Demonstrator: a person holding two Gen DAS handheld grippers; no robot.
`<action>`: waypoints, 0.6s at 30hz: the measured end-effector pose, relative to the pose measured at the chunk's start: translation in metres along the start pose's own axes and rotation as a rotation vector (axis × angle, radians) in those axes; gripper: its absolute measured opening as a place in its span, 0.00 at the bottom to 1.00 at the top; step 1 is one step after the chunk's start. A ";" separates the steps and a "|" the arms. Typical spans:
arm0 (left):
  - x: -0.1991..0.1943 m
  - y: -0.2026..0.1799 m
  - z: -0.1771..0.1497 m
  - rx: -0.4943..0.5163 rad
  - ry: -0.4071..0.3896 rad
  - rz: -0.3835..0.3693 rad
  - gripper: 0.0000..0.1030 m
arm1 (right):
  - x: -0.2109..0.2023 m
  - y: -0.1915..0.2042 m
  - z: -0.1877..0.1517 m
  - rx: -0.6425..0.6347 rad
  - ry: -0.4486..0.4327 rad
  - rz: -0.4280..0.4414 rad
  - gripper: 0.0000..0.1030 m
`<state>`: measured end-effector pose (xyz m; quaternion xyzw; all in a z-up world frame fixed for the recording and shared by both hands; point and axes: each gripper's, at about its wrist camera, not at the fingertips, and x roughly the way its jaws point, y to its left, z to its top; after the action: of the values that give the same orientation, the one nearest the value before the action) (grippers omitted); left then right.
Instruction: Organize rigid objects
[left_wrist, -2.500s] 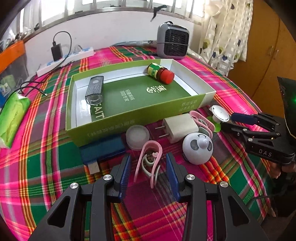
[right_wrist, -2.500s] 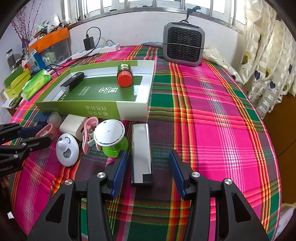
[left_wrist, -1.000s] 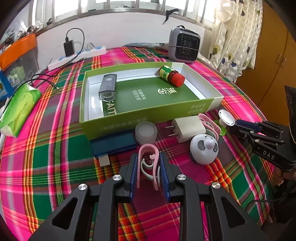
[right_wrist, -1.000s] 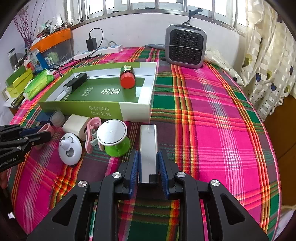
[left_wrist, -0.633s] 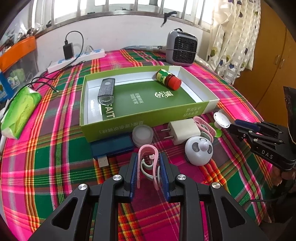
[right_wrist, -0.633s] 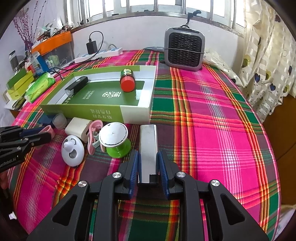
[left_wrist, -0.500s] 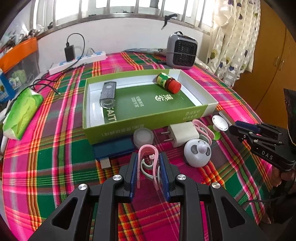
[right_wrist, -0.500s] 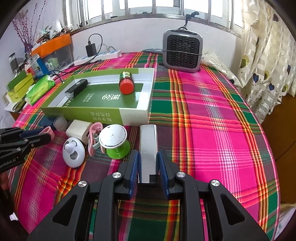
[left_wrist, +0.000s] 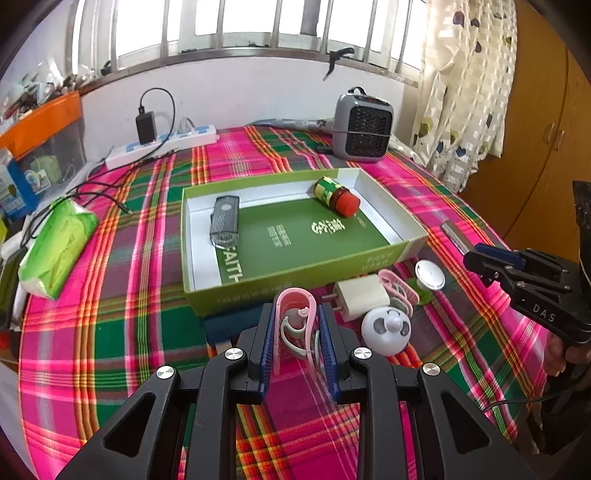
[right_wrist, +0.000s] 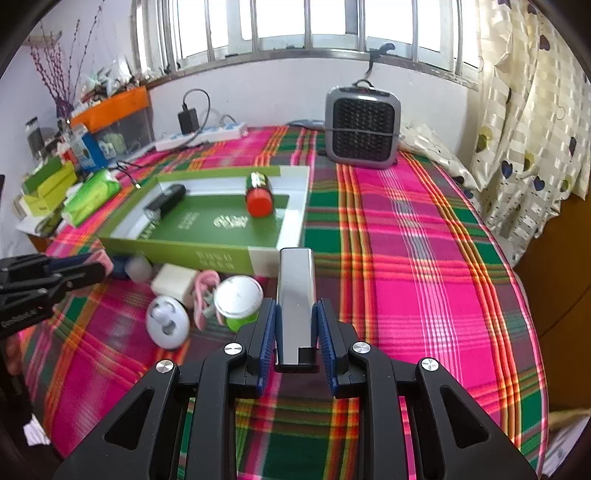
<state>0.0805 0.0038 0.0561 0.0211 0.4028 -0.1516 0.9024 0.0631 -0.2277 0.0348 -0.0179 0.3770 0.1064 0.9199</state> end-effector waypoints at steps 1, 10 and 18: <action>0.000 0.001 0.002 0.000 -0.003 -0.001 0.22 | -0.002 0.001 0.004 0.000 -0.009 0.008 0.23; 0.007 0.012 0.024 -0.026 -0.017 0.014 0.22 | -0.006 0.010 0.032 -0.030 -0.049 0.053 0.23; 0.018 0.020 0.050 -0.027 -0.028 0.015 0.22 | 0.010 0.011 0.054 -0.048 -0.034 0.066 0.23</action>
<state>0.1339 0.0105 0.0747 0.0100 0.3921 -0.1395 0.9092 0.1048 -0.2086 0.0674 -0.0258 0.3589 0.1457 0.9216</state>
